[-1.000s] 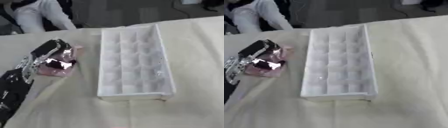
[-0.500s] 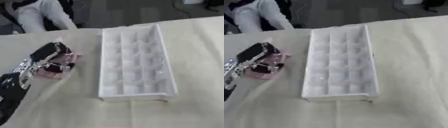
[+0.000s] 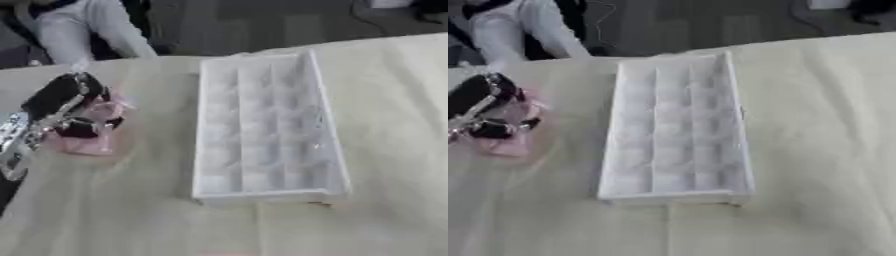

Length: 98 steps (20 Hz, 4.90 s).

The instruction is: Pick up objects on the table and place them in the box.

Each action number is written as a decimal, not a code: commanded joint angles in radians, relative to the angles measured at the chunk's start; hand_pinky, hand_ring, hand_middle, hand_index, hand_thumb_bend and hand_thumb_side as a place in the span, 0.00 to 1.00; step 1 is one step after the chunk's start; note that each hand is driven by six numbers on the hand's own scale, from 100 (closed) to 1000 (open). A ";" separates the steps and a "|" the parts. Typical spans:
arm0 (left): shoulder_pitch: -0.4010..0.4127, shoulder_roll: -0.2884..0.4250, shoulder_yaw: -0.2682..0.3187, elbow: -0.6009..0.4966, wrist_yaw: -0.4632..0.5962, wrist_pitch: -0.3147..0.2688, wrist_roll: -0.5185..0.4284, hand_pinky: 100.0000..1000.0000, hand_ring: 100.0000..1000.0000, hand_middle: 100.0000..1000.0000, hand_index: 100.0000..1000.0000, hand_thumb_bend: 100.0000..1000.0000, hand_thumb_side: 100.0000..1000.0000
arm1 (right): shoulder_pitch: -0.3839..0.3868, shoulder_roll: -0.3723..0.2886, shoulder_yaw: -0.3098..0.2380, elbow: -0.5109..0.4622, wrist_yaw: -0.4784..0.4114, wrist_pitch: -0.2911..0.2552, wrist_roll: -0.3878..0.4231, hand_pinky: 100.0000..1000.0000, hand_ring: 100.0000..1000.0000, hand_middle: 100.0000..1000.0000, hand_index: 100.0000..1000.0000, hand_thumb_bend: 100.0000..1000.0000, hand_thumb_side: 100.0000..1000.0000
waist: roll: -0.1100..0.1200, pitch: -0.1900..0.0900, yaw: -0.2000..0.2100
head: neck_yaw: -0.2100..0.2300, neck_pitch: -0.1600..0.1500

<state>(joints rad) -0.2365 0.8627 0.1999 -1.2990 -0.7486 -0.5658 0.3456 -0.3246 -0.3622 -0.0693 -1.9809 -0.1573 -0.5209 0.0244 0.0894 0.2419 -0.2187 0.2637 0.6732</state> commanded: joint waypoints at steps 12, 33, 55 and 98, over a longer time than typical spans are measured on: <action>-0.062 0.084 0.021 -0.130 0.110 0.032 -0.012 0.00 0.00 0.00 0.07 0.25 0.00 | 0.003 -0.008 -0.007 -0.019 0.005 0.005 -0.004 0.77 0.82 0.83 0.76 0.33 1.00 | -0.012 -0.027 0.003 | -0.001 -0.001; -0.477 -0.208 -0.300 -0.140 0.134 -0.143 -0.365 0.00 0.00 0.00 0.07 0.16 0.00 | -0.013 0.001 0.011 -0.018 -0.031 0.039 0.049 0.78 0.83 0.83 0.76 0.36 1.00 | -0.016 -0.038 -0.049 | 0.076 0.002; -0.528 -0.286 -0.504 -0.239 0.641 -0.153 -0.744 0.11 0.40 0.39 0.55 0.16 0.51 | -0.017 0.002 0.021 -0.019 -0.038 0.042 0.056 0.78 0.83 0.84 0.77 0.36 1.00 | 0.000 -0.053 -0.075 | 0.104 0.022; 0.207 -0.293 0.089 -0.648 0.802 -0.009 -0.170 0.26 0.48 0.54 0.71 0.15 0.68 | -0.101 -0.052 0.001 0.027 -0.011 0.021 0.033 0.77 0.82 0.83 0.77 0.35 1.00 | -0.023 0.001 0.130 | -0.233 -0.198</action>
<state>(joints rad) -0.0284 0.5697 0.2620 -1.9131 0.0637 -0.5811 0.1593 -0.4104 -0.3898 -0.0624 -1.9424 -0.1721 -0.4937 0.0585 0.0680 0.2552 -0.0884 0.0421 0.4927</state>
